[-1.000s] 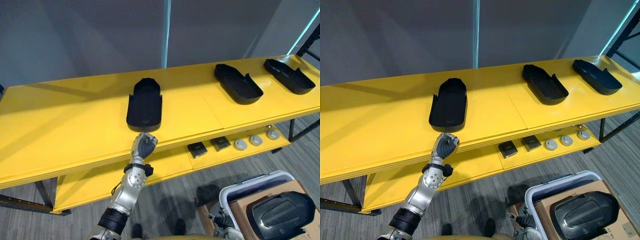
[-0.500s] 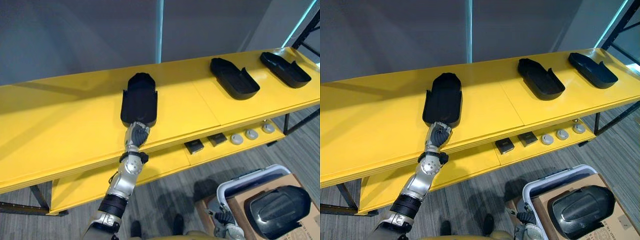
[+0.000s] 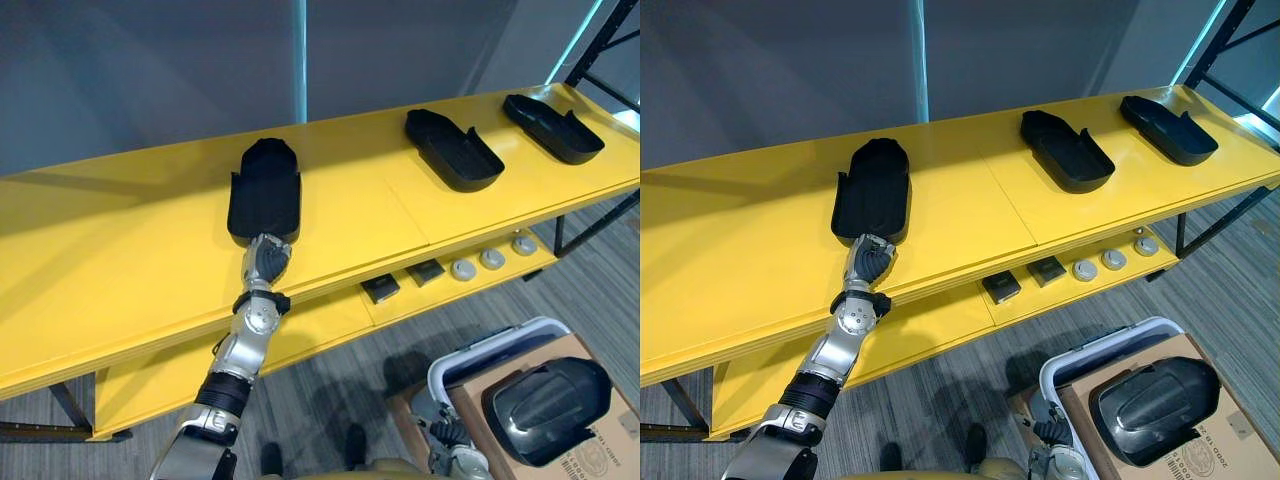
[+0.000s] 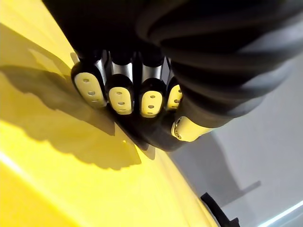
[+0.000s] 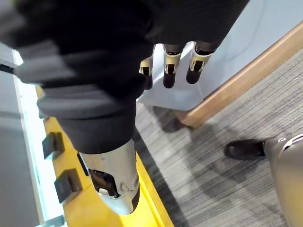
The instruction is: Walk over and take plastic housings, then place them on the shelf
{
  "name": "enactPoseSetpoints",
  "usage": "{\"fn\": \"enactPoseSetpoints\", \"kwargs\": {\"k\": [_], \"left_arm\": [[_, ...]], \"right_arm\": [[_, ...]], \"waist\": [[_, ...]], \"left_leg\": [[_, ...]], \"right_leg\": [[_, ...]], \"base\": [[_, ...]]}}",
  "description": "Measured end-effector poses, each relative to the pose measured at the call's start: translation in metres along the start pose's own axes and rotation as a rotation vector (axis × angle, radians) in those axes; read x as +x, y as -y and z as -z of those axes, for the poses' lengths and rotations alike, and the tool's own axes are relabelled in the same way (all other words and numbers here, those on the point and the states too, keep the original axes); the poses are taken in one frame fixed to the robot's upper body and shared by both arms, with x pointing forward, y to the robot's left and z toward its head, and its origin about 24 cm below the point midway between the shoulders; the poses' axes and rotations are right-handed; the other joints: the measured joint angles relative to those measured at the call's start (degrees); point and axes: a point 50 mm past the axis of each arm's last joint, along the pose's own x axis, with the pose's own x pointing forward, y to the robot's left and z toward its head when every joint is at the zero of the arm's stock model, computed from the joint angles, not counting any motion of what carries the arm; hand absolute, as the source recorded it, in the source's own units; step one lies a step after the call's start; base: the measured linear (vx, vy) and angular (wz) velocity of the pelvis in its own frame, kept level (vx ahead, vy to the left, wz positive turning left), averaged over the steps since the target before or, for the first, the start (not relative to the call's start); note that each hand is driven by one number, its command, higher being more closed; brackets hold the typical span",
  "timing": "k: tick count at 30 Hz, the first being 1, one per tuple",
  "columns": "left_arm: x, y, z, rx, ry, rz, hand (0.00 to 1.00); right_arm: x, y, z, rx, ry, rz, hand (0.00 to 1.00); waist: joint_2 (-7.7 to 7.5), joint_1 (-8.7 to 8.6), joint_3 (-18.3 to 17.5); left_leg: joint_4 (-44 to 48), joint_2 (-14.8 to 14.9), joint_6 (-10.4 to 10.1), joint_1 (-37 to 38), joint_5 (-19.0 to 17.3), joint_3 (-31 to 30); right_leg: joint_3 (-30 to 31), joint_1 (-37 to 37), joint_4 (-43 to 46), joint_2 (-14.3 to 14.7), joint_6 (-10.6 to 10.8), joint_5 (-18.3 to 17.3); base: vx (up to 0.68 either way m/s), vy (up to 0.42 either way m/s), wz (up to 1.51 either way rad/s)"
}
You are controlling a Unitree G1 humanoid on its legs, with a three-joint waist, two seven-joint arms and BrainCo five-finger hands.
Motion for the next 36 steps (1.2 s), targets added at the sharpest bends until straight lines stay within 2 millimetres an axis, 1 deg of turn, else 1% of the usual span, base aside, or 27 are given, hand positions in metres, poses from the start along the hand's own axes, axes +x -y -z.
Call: {"fn": "enactPoseSetpoints", "kwargs": {"k": [7,9,13,16,18,20,21,23,24,25,26,28,30,31,32,33,35,36], "left_arm": [[0.001,0.000,-0.001,-0.044,-0.009,0.000,1.00],[0.004,-0.001,-0.003,-0.059,-0.006,-0.001,1.00],[0.015,-0.009,-0.010,-0.049,0.020,-0.015,1.00],[0.015,-0.007,-0.015,-0.067,0.035,-0.004,1.00],[0.012,-0.006,-0.024,-0.085,0.076,0.002,1.00],[0.009,-0.012,-0.048,-0.142,0.187,-0.020,1.00],[0.005,-0.020,-0.066,-0.193,0.270,-0.047,1.00],[-0.007,-0.037,-0.093,-0.259,0.423,-0.101,1.00],[-0.016,-0.049,-0.107,-0.296,0.510,-0.138,1.00],[-0.022,-0.055,-0.113,-0.314,0.549,-0.159,1.00],[-0.034,-0.069,-0.118,-0.342,0.604,-0.214,1.00],[-0.053,-0.101,-0.109,-0.357,0.629,-0.365,1.00],[-0.066,-0.123,-0.092,-0.341,0.586,-0.498,1.00],[-0.075,-0.139,-0.072,-0.306,0.515,-0.601,1.00],[-0.085,-0.151,-0.050,-0.277,0.421,-0.682,1.00],[-0.090,-0.156,-0.039,-0.264,0.374,-0.720,1.00],[-0.114,-0.166,-0.004,-0.236,0.201,-0.816,1.00],[-0.121,-0.167,0.005,-0.239,0.156,-0.824,1.00]], "right_arm": [[0.000,0.000,0.000,0.000,0.000,0.001,0.00],[0.000,0.000,0.000,0.001,0.000,0.002,0.00],[0.001,0.000,-0.002,0.001,0.005,-0.001,0.00],[0.000,0.000,-0.001,0.000,0.002,0.000,0.00],[0.000,0.000,0.000,-0.002,0.001,-0.001,0.00],[0.000,0.000,0.001,-0.005,-0.003,-0.003,0.00],[-0.001,0.000,0.003,-0.009,-0.009,-0.004,0.00],[-0.001,0.001,0.005,-0.010,-0.017,-0.001,0.00],[-0.002,0.002,0.008,-0.012,-0.029,0.002,0.00],[-0.003,0.003,0.011,-0.013,-0.037,0.004,0.00],[-0.003,0.004,0.015,-0.018,-0.056,0.007,0.00],[-0.003,0.008,0.017,-0.020,-0.063,0.015,0.00],[-0.004,0.012,0.019,-0.026,-0.071,0.024,0.00],[-0.004,0.014,0.021,-0.027,-0.079,0.030,0.00],[-0.004,0.016,0.023,-0.032,-0.088,0.035,0.00],[-0.004,0.017,0.024,-0.034,-0.092,0.037,0.00],[-0.006,0.020,0.028,-0.030,-0.103,0.045,0.00],[-0.006,0.019,0.028,-0.027,-0.103,0.044,0.00]], "waist": [[0.00,-0.02,0.00],[0.01,0.02,0.01],[0.03,0.03,0.02],[0.04,0.07,0.01],[0.06,0.11,0.03],[0.11,0.14,0.06],[0.19,0.20,0.10],[0.55,0.49,0.30],[0.84,1.35,0.42],[1.00,1.73,0.47],[1.31,1.97,0.47],[1.72,2.32,0.47],[1.84,3.50,0.51],[1.88,3.92,0.54],[1.82,4.53,0.52],[1.78,5.16,0.50],[1.64,6.82,0.50],[1.61,6.83,0.48]], "left_leg": [[0.20,-0.05,0.00,0.02,0.02,-0.39],[0.20,-0.05,0.00,0.15,0.03,-0.54],[0.19,-0.10,0.00,0.48,0.07,-0.66],[0.20,-0.24,0.03,0.54,0.09,-1.28],[0.20,-0.35,0.05,0.50,0.10,-1.80],[0.21,-0.41,0.10,0.59,0.13,-2.34],[0.24,-0.43,0.09,0.67,0.12,-2.88],[0.25,-0.44,0.09,0.64,0.12,-3.59],[0.25,-0.42,0.09,0.51,0.11,-3.61],[0.25,-0.40,0.09,0.59,0.09,-3.69],[0.25,-0.37,0.09,0.64,0.09,-4.22],[0.26,-0.28,0.09,0.91,0.09,-5.30],[0.26,-0.21,0.09,1.17,0.09,-5.83],[0.27,-0.23,0.08,1.34,0.10,-6.71],[0.26,-0.22,0.09,1.80,0.08,-6.89],[0.26,-0.21,0.08,1.94,0.07,-7.03],[0.21,-0.36,0.07,1.87,0.06,-8.51],[0.20,-0.45,0.07,1.88,0.06,-9.10]], "right_leg": [[-0.75,0.38,0.01,-0.06,-0.40,0.27],[-0.97,0.64,0.01,-0.07,-0.40,0.28],[-1.16,1.05,0.01,-0.13,-0.48,0.33],[-1.27,1.16,0.01,-0.23,-0.48,0.34],[-1.52,1.30,0.01,-0.30,-0.47,0.33],[-2.22,1.71,0.01,-0.40,-0.44,0.30],[-2.52,2.04,0.03,-0.47,-0.17,0.07],[-3.10,2.07,0.72,-0.53,-0.05,-0.48],[-3.13,2.09,1.26,-0.54,-0.19,-0.82],[-3.19,2.09,1.62,-0.56,-0.17,-1.14],[-3.76,2.10,2.38,-0.61,-0.02,-1.81],[-4.67,2.12,3.95,-0.72,-0.29,-2.96],[-5.14,2.17,4.95,-0.77,-0.22,-3.73],[-6.08,2.49,5.59,-0.88,-0.31,-4.33],[-6.58,3.11,5.94,-0.91,-0.20,-4.83],[-6.78,3.23,6.28,-0.97,-0.18,-5.12],[-8.64,3.81,6.99,-1.38,-0.04,-5.90],[-9.27,4.07,7.13,-1.52,0.04,-6.15]], "base": [[0.00,0.012,0.04],[0.00,0.025,0.08],[-0.01,0.019,0.02],[0.00,0.007,0.02],[0.00,0.022,0.09],[0.01,0.023,0.15],[0.01,0.022,0.19],[0.00,0.017,0.16],[-0.01,0.014,0.07],[-0.01,0.012,0.11],[0.00,0.003,0.23],[0.02,-0.001,0.26],[0.01,-0.007,0.20],[0.01,-0.010,0.33],[0.01,-0.009,0.31],[0.01,-0.004,0.31],[0.01,-0.001,0.41],[0.00,0.003,0.44]]}}
